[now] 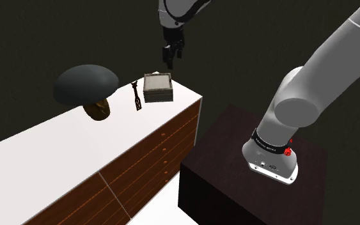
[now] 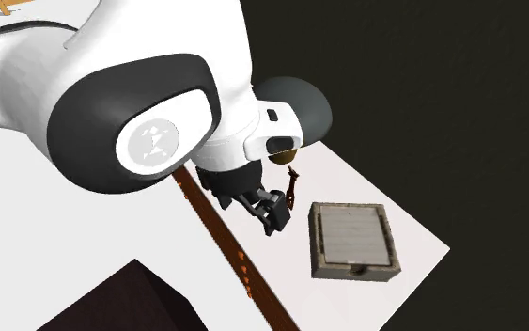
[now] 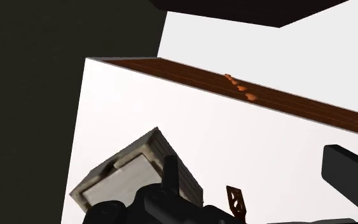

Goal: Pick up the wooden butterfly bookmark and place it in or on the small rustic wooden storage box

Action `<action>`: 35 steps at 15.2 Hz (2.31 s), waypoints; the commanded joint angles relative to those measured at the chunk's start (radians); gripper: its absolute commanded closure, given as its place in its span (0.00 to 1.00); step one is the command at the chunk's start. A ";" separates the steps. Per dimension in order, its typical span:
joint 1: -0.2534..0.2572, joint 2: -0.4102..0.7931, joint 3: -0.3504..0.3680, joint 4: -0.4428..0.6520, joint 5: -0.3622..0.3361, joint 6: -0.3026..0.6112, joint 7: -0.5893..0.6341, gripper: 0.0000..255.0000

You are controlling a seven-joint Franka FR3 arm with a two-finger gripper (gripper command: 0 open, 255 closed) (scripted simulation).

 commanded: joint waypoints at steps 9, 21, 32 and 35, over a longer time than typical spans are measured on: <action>0.022 0.353 0.035 0.203 -0.092 0.208 0.028 0.00; 0.071 0.720 0.032 0.519 -0.201 0.307 0.049 0.00; 0.069 0.774 0.022 0.527 -0.215 0.355 0.058 0.00; 0.069 0.774 0.022 0.526 -0.215 0.355 0.058 1.00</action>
